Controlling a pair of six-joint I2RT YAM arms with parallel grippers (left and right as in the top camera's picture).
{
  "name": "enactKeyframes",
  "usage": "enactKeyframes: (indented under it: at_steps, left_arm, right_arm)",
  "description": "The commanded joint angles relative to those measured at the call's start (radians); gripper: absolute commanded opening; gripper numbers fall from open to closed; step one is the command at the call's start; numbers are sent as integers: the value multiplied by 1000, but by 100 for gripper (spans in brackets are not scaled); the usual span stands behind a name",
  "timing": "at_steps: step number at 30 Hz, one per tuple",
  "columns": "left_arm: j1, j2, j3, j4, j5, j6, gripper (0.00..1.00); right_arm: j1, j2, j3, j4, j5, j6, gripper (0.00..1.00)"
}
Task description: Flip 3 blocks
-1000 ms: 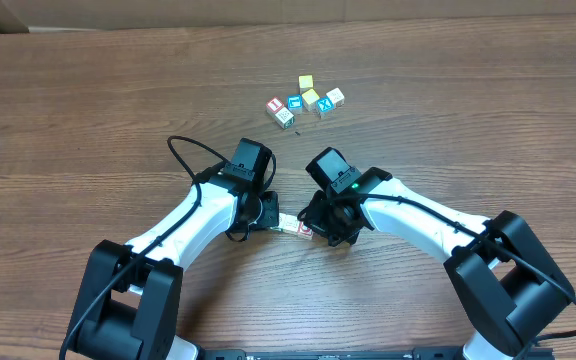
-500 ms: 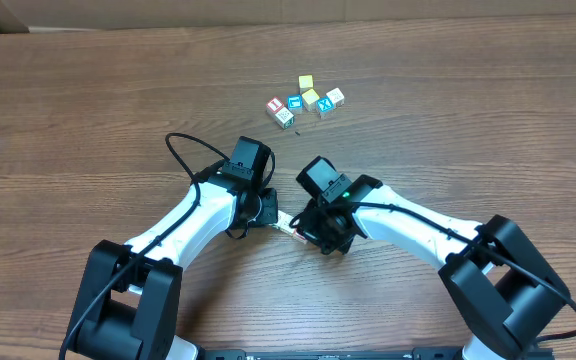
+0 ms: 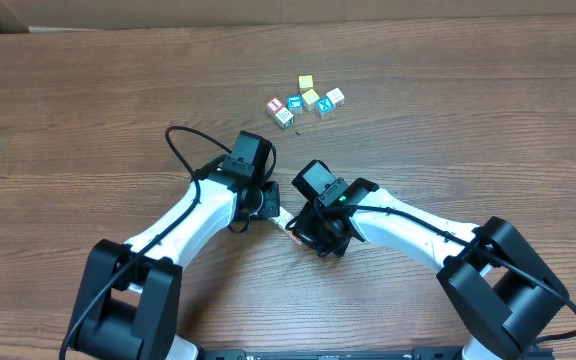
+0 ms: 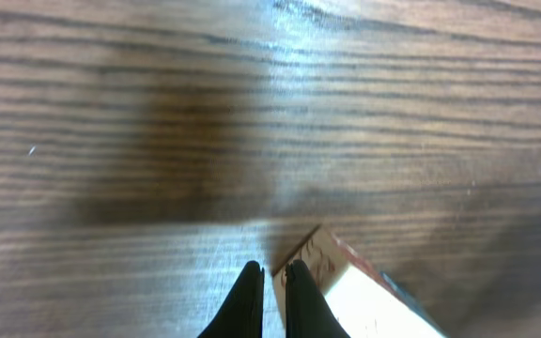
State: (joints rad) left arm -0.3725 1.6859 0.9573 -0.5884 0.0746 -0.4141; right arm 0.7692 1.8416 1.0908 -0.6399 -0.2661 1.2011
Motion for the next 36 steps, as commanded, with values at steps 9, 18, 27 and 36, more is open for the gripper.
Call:
enactKeyframes:
  at_steps: [9, 18, 27, 36]
  left_arm:
    - [-13, 144, 127, -52, 103, 52, 4]
    - [-13, 151, 166, -100, 144, 79, 4]
    - [-13, 158, 166, -91, 144, 79, 4]
    - [-13, 158, 166, -89, 130, 78, 4]
  right_arm:
    - [33, 5, 8, 25, -20, 87, 4]
    - [73, 5, 8, 34, 27, 188, 4]
    - [102, 5, 8, 63, 30, 234, 4]
    - [113, 5, 8, 82, 41, 247, 4]
